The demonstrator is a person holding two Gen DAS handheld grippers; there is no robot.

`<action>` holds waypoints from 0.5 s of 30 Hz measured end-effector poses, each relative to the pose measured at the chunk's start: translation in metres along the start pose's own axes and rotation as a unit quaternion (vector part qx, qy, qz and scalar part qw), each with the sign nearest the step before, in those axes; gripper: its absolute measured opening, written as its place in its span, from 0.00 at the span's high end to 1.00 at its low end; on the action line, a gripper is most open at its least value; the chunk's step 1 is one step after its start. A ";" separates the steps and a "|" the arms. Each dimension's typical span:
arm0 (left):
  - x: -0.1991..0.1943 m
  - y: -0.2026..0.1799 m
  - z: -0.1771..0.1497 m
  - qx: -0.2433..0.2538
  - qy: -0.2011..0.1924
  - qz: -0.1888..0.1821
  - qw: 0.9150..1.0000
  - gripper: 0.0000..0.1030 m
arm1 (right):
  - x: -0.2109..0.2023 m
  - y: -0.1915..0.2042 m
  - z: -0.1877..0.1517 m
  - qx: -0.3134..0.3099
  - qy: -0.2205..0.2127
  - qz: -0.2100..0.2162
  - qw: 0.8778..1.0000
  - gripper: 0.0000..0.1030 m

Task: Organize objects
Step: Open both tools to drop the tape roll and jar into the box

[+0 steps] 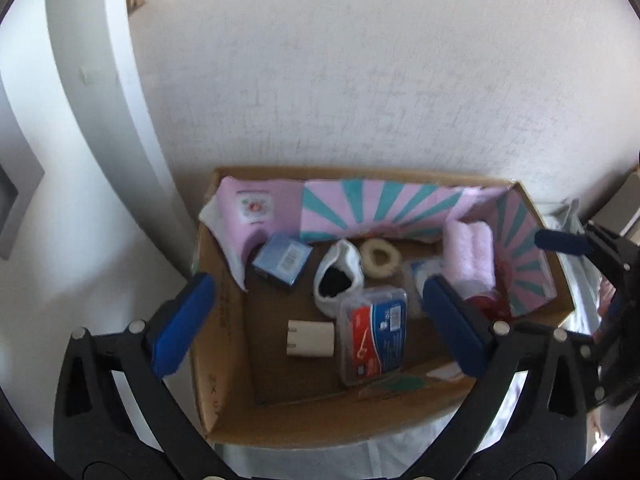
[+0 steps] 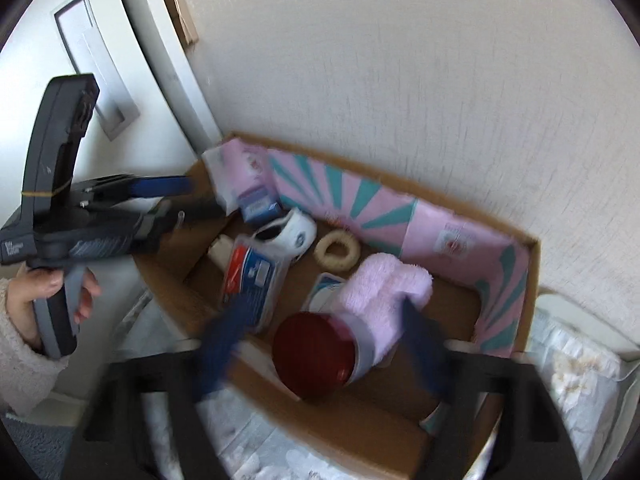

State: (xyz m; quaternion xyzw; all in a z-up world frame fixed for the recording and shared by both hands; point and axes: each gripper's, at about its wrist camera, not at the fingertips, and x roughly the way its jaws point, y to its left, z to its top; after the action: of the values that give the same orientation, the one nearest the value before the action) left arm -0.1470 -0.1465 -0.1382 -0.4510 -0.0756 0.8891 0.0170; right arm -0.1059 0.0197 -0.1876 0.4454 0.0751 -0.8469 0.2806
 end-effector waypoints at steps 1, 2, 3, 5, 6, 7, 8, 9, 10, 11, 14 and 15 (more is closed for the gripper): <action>0.005 -0.003 -0.001 0.000 0.002 -0.004 1.000 0.00 | -0.003 -0.001 0.000 0.002 -0.007 -0.007 1.000 0.00; 0.009 -0.004 -0.001 0.002 0.003 -0.003 1.000 0.00 | -0.006 -0.002 0.000 0.008 -0.010 -0.013 1.000 0.00; 0.014 -0.007 -0.003 0.005 0.002 0.000 1.000 0.00 | -0.008 -0.003 0.000 0.014 -0.012 -0.017 1.000 0.00; 0.024 -0.011 -0.005 0.009 0.004 0.002 1.000 0.00 | -0.012 -0.005 -0.003 0.027 -0.017 -0.025 0.999 0.00; 0.029 -0.012 -0.007 0.010 0.006 0.000 1.000 0.00 | -0.012 -0.006 -0.004 0.033 -0.016 -0.030 0.999 0.00; 0.033 -0.014 -0.008 0.010 0.006 -0.004 1.000 0.00 | -0.012 -0.007 -0.004 0.038 -0.014 -0.035 0.999 0.00; 0.038 -0.015 -0.010 0.011 0.006 -0.007 1.000 0.00 | -0.012 -0.008 -0.005 0.041 -0.014 -0.037 0.998 0.00; 0.041 -0.015 -0.012 0.014 0.008 -0.008 1.000 0.00 | -0.012 -0.008 -0.005 0.044 -0.013 -0.040 0.998 0.00; 0.044 -0.015 -0.013 0.016 0.010 -0.007 1.000 0.00 | -0.013 -0.008 -0.007 0.047 -0.013 -0.043 0.998 0.00; 0.047 -0.015 -0.014 0.017 0.012 -0.007 1.000 0.00 | -0.013 -0.008 -0.007 0.050 -0.014 -0.045 0.998 0.00; 0.050 -0.017 -0.014 0.018 0.008 -0.004 1.000 0.00 | -0.014 -0.005 -0.008 0.056 -0.012 -0.045 0.997 0.00; 0.047 -0.017 -0.013 0.017 0.005 -0.004 1.000 0.00 | -0.011 -0.004 -0.008 0.057 -0.012 -0.045 0.997 0.00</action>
State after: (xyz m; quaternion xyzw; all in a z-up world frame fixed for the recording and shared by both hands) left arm -0.1649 -0.1235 -0.1814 -0.4549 -0.0622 0.8879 0.0286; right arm -0.0973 0.0309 -0.1839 0.4465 0.0427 -0.8670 0.2173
